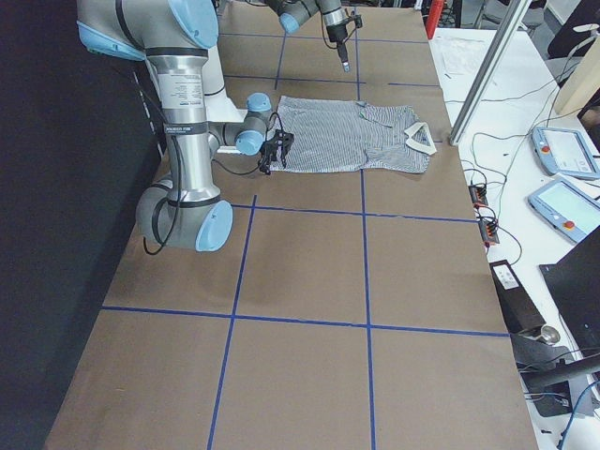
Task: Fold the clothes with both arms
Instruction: 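Move both grippers to the hem corners nearest the robot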
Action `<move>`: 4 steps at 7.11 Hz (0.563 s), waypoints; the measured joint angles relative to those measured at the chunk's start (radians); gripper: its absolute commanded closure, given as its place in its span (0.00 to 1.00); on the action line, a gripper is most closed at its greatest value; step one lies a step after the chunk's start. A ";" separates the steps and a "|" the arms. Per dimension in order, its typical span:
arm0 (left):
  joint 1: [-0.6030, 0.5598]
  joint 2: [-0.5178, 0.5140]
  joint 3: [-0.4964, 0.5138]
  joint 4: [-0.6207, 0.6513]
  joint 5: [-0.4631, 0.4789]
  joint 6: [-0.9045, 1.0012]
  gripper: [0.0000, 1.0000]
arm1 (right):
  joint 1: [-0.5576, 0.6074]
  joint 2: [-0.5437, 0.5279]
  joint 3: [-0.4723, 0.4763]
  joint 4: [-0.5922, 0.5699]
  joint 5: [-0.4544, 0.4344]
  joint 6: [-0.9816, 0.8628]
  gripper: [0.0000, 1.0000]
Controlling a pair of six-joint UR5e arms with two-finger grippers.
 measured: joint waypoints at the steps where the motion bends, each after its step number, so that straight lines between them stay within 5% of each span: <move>1: 0.000 0.000 0.001 0.000 0.001 0.000 0.00 | 0.000 -0.001 0.001 0.000 0.001 -0.004 1.00; 4: 0.000 0.000 0.005 0.000 0.001 0.001 0.00 | 0.001 0.000 0.006 0.000 -0.002 -0.004 1.00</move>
